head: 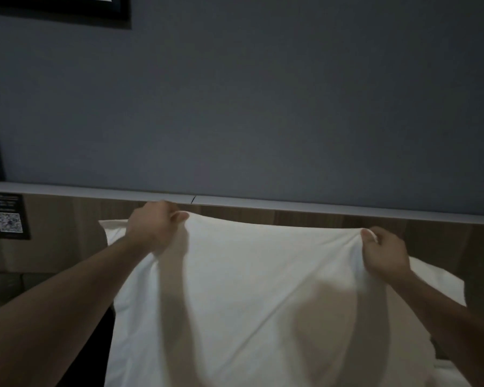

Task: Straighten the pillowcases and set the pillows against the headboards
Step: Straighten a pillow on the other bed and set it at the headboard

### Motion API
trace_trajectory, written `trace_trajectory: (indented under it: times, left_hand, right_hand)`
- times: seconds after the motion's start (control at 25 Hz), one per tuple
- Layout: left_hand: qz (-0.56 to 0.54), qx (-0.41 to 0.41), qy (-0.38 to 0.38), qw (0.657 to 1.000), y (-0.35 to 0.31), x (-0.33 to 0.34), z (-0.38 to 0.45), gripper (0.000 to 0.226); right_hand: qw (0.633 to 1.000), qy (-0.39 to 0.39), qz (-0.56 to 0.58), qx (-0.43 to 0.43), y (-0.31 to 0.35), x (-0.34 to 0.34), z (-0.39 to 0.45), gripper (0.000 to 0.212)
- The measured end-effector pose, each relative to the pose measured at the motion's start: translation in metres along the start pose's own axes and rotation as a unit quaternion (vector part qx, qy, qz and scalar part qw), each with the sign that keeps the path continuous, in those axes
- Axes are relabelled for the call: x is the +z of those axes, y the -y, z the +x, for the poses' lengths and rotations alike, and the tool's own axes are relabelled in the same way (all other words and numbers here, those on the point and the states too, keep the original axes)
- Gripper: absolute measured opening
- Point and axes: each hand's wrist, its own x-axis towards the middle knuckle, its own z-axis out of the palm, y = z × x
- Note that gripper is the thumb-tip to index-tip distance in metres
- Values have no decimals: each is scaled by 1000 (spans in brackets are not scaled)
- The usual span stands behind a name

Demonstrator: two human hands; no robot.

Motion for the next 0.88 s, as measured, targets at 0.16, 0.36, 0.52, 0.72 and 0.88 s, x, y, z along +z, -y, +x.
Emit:
trace_trajectory:
  times: [0.16, 0.36, 0.52, 0.72, 0.88]
  left_hand:
    - [102, -40, 26, 994, -9, 11, 11, 33]
    - [90, 6, -24, 996, 0, 25, -9, 19]
    - [45, 95, -59, 993, -5, 38, -44, 18]
    - [27, 113, 33, 993, -31, 56, -68, 39]
    - [43, 100, 84, 991, -51, 60, -67, 55]
  right_hand:
    - [994, 63, -86, 31, 3, 9, 2, 30]
    - [999, 24, -21, 10, -12, 15, -16, 14]
    - [996, -63, 3, -61, -31, 0, -38, 23]
    - [999, -10, 13, 31, -70, -18, -65, 36]
    - [991, 28, 6, 131, -65, -22, -56, 59]
